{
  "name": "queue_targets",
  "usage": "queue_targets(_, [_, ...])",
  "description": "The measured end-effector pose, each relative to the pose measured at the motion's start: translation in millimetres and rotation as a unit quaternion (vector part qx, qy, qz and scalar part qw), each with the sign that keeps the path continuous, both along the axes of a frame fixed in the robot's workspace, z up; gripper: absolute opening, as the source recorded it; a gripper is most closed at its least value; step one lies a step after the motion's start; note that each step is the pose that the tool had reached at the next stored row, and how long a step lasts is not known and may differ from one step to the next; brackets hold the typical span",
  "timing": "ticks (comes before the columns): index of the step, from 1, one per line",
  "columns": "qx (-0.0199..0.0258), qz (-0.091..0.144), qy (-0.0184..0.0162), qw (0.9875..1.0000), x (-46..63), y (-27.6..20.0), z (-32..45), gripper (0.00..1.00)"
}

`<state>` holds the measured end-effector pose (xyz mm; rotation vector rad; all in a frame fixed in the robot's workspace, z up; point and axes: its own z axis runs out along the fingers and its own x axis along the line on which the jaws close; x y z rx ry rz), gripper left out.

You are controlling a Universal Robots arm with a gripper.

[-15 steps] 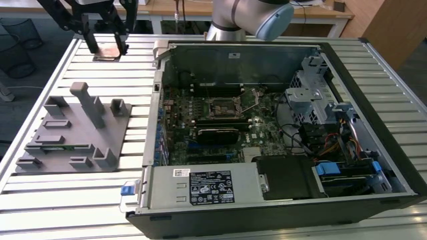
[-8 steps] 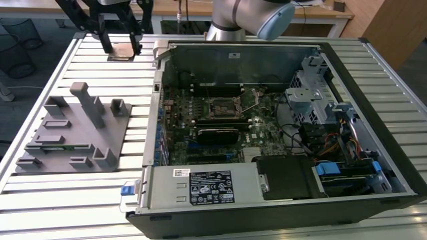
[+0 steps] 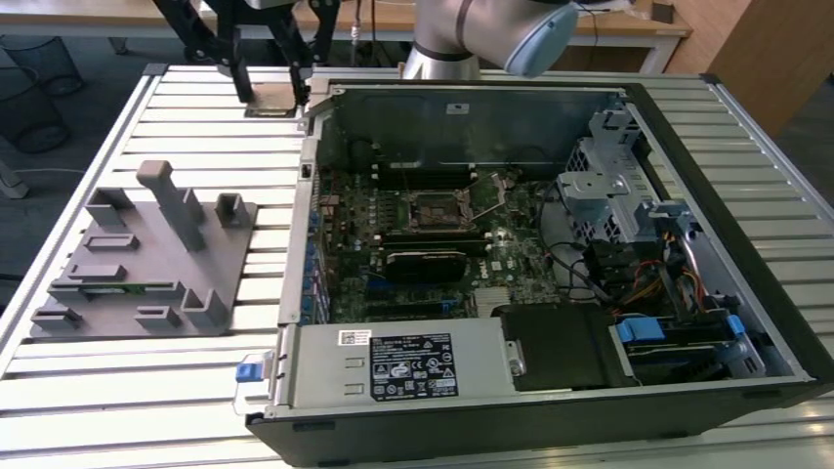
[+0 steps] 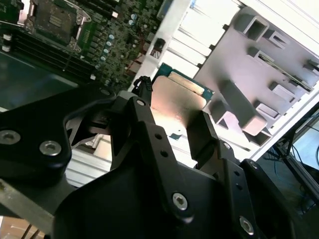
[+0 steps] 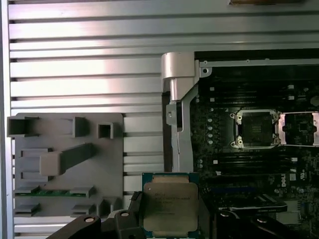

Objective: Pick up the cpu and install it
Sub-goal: 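Pick up the cpu and move it towards the insertion slot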

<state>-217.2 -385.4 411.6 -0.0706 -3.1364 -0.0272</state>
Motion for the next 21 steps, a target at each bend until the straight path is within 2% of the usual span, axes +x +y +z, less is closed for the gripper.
queue_targets(21, [0.0000, 0.000, 0.0000, 1.0000, 82.3, 6.0, -0.1, 0.53])
